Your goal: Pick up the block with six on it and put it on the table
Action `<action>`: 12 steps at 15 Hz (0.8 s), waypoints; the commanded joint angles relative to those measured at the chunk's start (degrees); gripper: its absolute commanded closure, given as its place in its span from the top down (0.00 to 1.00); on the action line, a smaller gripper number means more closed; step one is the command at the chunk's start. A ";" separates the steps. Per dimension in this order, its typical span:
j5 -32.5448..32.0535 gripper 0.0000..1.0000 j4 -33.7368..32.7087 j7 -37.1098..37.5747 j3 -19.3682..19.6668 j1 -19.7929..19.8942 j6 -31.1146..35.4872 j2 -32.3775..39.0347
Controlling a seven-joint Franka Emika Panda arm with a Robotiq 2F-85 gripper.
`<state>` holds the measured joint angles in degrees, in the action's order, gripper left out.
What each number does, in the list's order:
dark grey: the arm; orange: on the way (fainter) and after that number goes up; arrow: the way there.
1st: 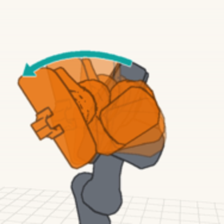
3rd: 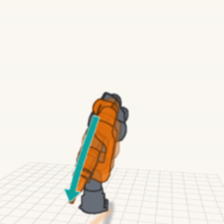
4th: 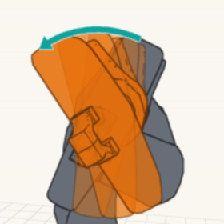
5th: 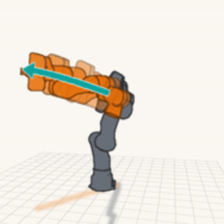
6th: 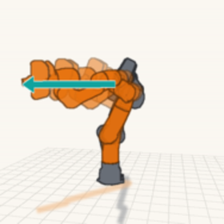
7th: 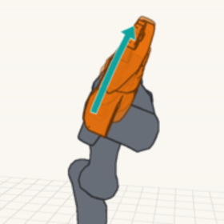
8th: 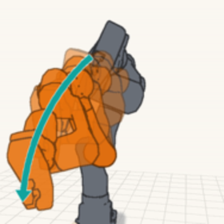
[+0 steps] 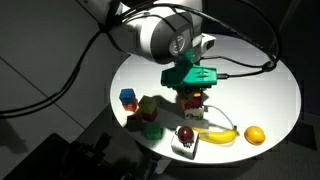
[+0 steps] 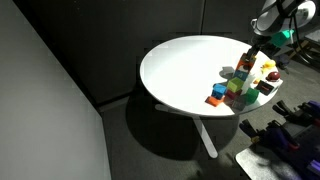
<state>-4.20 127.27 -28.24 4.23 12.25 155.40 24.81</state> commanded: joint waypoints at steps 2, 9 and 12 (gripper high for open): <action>-0.62 0.50 -0.64 2.17 -0.43 0.65 -1.46 0.12; 0.47 0.19 -0.15 9.52 0.00 -1.03 -6.34 -3.97; 1.00 0.14 -0.36 12.69 -0.16 -2.04 -8.23 -5.41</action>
<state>-4.01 127.10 -18.70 4.20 11.15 150.12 21.82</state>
